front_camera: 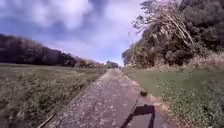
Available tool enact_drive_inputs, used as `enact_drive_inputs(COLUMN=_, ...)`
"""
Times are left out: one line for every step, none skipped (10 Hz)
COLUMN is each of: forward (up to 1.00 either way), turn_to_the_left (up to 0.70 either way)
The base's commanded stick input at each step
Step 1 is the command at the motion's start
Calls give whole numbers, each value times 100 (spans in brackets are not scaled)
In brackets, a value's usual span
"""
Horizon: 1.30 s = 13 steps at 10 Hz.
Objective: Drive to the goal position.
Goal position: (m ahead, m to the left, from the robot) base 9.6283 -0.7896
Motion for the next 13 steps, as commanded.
enact_drive_inputs(forward=7, turn_to_the_left=0)
enact_drive_inputs(forward=36, turn_to_the_left=0)
enact_drive_inputs(forward=64, turn_to_the_left=0)
enact_drive_inputs(forward=70, turn_to_the_left=0)
enact_drive_inputs(forward=70, turn_to_the_left=0)
enact_drive_inputs(forward=70, turn_to_the_left=0)
enact_drive_inputs(forward=70, turn_to_the_left=0)
enact_drive_inputs(forward=70, turn_to_the_left=0)
enact_drive_inputs(forward=70, turn_to_the_left=0)
enact_drive_inputs(forward=70, turn_to_the_left=-10)
enact_drive_inputs(forward=70, turn_to_the_left=-11)
enact_drive_inputs(forward=70, turn_to_the_left=-13)
enact_drive_inputs(forward=70, turn_to_the_left=-13)
